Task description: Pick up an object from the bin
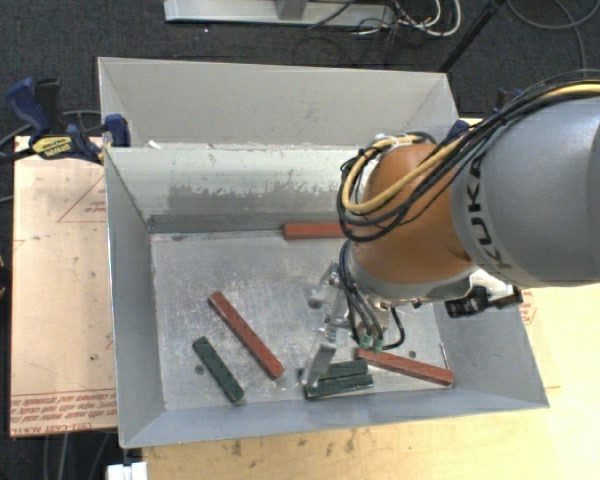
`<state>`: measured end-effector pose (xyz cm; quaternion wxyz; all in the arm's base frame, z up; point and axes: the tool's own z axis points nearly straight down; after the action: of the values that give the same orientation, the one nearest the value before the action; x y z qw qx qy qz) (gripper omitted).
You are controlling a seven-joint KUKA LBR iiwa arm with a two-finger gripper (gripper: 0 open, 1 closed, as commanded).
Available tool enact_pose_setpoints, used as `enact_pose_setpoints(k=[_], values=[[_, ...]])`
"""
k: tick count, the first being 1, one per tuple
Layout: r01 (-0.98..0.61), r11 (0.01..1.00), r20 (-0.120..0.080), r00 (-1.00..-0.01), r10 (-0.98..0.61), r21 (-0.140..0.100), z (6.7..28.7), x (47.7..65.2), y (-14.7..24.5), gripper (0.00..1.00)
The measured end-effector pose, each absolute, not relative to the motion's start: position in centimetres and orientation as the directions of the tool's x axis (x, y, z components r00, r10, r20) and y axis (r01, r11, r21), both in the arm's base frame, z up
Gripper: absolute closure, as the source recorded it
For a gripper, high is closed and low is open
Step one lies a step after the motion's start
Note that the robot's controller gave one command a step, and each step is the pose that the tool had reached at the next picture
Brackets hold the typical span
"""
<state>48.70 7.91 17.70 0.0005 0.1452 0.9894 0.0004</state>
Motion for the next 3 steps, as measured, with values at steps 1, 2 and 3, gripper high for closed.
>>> enact_pose_setpoints(k=[1, 2, 3], values=[[0.287, 0.958, -0.001, -0.958, 0.287, 0.001, 17.7, 48.7, 7.9, 0.00], [0.193, 0.981, -0.008, -0.981, 0.193, 0.005, 14.7, 49.4, 6.3, 0.00], [0.277, 0.961, -0.010, -0.961, 0.277, 0.005, 7.4, 48.7, 5.0, 1.00]])
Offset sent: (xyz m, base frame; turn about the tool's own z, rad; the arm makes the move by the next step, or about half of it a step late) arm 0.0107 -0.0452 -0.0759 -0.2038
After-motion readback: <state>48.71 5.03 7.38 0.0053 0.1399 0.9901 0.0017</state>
